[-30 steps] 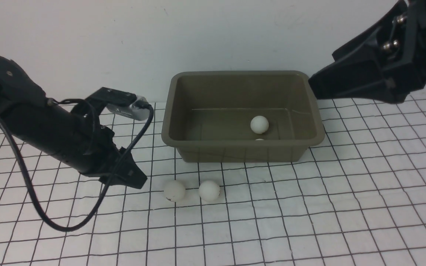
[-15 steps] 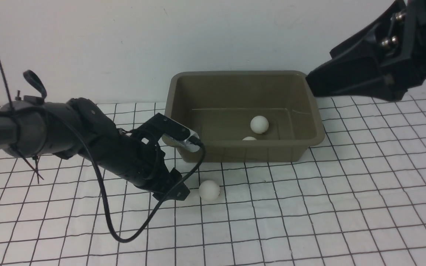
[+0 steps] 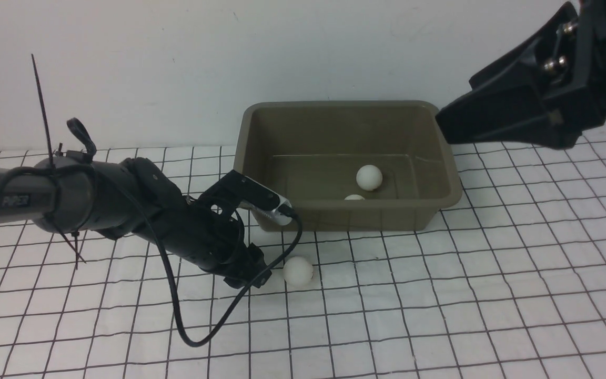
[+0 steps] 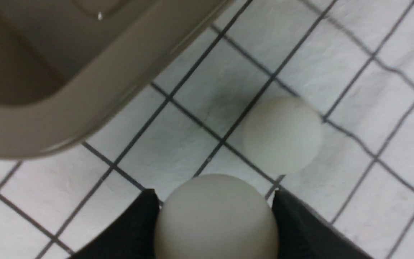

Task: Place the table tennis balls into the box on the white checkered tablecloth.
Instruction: 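Reach for and grasp a ping pong ball on the table beside the basket, then drop the ball into the bin, then reach for and grasp a ping pong ball on the table beside the basket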

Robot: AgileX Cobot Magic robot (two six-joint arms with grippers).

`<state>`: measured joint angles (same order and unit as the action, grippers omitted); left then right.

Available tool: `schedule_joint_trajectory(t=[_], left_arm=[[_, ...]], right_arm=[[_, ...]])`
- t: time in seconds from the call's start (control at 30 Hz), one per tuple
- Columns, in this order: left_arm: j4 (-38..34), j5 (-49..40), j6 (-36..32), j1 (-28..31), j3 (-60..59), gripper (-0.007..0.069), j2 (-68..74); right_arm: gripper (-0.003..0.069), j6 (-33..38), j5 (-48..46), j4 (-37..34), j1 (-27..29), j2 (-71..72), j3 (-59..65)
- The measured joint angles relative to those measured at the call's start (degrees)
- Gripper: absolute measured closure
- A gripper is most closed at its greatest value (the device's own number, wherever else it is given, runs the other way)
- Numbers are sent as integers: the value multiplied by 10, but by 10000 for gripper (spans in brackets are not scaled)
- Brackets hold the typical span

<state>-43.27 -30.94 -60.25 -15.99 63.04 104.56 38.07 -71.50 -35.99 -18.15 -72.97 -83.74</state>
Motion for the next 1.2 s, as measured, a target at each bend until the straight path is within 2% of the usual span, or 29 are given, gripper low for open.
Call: schedule_joint_trajectory(t=[0.17,0.23,0.27,0.4,0.53,0.63,0.77,0.93,1.1,1.2], left_arm=[[-23,-10,-33,-1,0,272,-80],[-60,24,-81,-1,1,272,-92],[-97,44,-128,-1,8,272,-92],[-194,60,-249,-1,48,272,-59],[-235,60,-302,-1,85,272,-16],[-258,63,-321,-1,119,236,23],[-271,76,-306,-1,146,162,53],[-255,69,-251,-1,153,122,52],[-185,36,-173,-1,154,122,16],[-110,9,-92,-1,155,130,-19]], right_arm=[[177,4,2,-1,0,0,0],[177,4,2,-1,0,0,0],[177,4,3,-1,0,0,0],[177,5,4,-1,0,0,0],[177,5,4,-1,0,0,0],[177,5,4,-1,0,0,0],[177,5,4,-1,0,0,0],[177,5,4,-1,0,0,0],[177,5,2,-1,0,0,0],[177,5,0,-1,0,0,0]])
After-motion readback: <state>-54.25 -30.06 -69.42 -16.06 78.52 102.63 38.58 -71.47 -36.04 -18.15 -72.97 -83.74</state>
